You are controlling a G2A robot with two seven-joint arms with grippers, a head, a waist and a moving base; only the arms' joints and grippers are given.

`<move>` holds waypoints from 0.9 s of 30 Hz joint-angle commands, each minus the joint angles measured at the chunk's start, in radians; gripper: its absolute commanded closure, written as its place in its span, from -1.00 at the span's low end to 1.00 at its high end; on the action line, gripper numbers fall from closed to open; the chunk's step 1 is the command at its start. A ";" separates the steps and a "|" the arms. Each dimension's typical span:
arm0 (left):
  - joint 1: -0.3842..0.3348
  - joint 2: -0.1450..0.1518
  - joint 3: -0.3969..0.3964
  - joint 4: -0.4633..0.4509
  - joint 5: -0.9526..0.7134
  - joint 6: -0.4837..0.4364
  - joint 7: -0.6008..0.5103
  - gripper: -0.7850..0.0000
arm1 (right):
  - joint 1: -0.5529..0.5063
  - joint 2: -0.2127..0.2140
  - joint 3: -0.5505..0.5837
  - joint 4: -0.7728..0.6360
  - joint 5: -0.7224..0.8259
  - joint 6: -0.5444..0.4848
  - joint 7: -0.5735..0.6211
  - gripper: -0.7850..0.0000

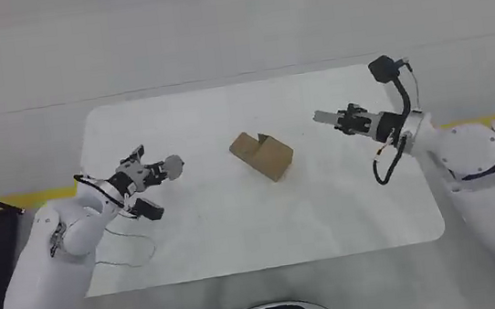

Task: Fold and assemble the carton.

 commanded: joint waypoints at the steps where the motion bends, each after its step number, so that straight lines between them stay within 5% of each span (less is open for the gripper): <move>1: 0.088 -0.002 -0.026 0.006 -0.010 0.008 -0.080 -1.00 | -0.001 0.000 0.002 0.000 0.005 -0.001 -0.001 -1.00; 6: 0.175 -0.008 -0.050 0.029 -0.013 0.018 -0.200 -1.00 | -0.008 0.000 -0.026 -0.004 -0.029 -0.012 0.024 -1.00; 12: 0.201 -0.015 -0.071 0.021 -0.004 0.006 -0.289 -1.00 | 0.166 -0.028 -0.369 0.026 -0.362 -0.144 0.181 -1.00; 18: 0.201 -0.015 -0.071 0.021 -0.004 0.006 -0.289 -1.00 | 0.354 -0.079 -0.616 0.074 -0.671 -0.144 0.247 -1.00; 27: 0.201 -0.015 -0.071 0.021 -0.004 0.006 -0.289 -1.00 | 0.518 -0.165 -0.782 0.257 -0.702 -0.075 0.233 -1.00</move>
